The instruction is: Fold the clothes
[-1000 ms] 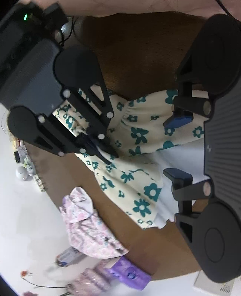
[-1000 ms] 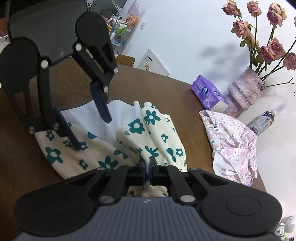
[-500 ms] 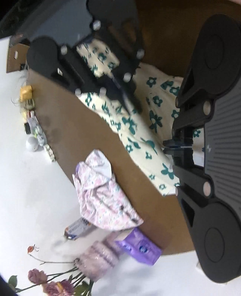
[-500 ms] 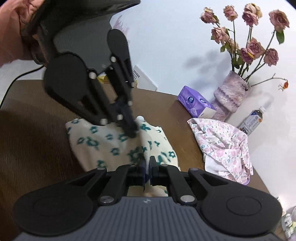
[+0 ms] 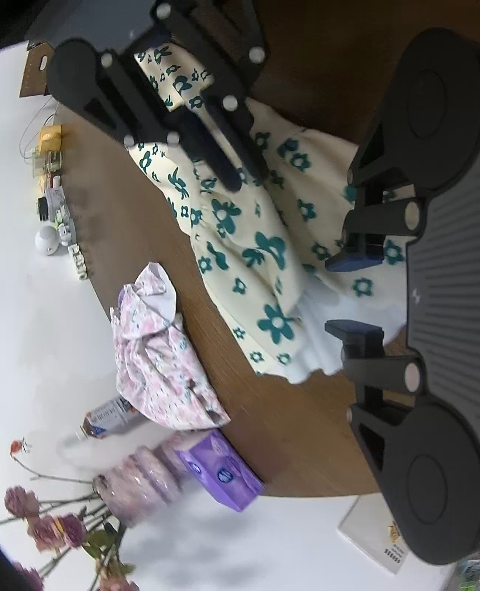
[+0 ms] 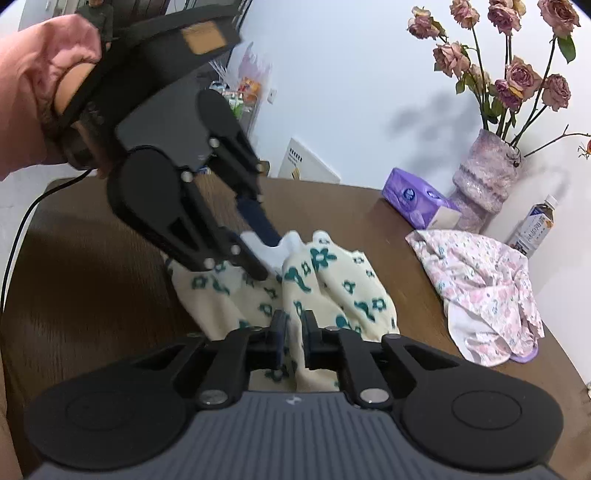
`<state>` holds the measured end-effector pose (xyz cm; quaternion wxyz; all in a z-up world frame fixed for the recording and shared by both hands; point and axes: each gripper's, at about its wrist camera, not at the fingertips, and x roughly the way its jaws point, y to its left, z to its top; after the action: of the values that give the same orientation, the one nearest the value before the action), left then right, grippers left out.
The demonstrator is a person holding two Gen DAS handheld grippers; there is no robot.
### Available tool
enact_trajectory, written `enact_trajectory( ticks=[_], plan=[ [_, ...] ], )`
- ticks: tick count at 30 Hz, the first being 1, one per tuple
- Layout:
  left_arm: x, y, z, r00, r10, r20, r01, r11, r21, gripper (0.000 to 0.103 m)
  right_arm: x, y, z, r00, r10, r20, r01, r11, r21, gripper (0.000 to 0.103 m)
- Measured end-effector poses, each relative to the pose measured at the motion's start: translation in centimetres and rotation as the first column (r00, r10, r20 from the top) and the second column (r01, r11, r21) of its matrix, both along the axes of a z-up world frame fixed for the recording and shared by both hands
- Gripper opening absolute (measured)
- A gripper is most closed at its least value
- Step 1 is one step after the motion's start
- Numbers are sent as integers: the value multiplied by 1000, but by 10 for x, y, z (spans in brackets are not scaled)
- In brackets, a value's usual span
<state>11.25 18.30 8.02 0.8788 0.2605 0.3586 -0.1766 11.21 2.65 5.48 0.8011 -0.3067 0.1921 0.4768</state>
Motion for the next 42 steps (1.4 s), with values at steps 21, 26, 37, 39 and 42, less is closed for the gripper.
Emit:
enact_trajectory(
  ticks=[21, 26, 37, 39, 42],
  plan=[
    [19, -52, 3, 994, -105, 37, 107, 992, -66, 28, 26, -78, 7, 944, -288, -163, 307, 946, 104, 14],
    [18, -41, -5, 1000, -22, 12, 23, 994, -111, 29, 35, -87, -15, 925, -314, -212, 332, 942, 53, 14],
    [40, -112, 18, 985, -145, 93, 154, 983, -102, 36, 35, -155, 2, 871, -438, -223, 475, 867, 149, 15],
    [46, -120, 6, 989, -139, 54, 144, 985, -92, 36, 42, -176, -4, 833, -499, -240, 537, 833, 133, 15],
    [54, -114, -13, 997, -78, 15, 80, 988, -133, 35, 48, -202, -17, 781, -564, -268, 603, 792, 91, 15]
  ],
)
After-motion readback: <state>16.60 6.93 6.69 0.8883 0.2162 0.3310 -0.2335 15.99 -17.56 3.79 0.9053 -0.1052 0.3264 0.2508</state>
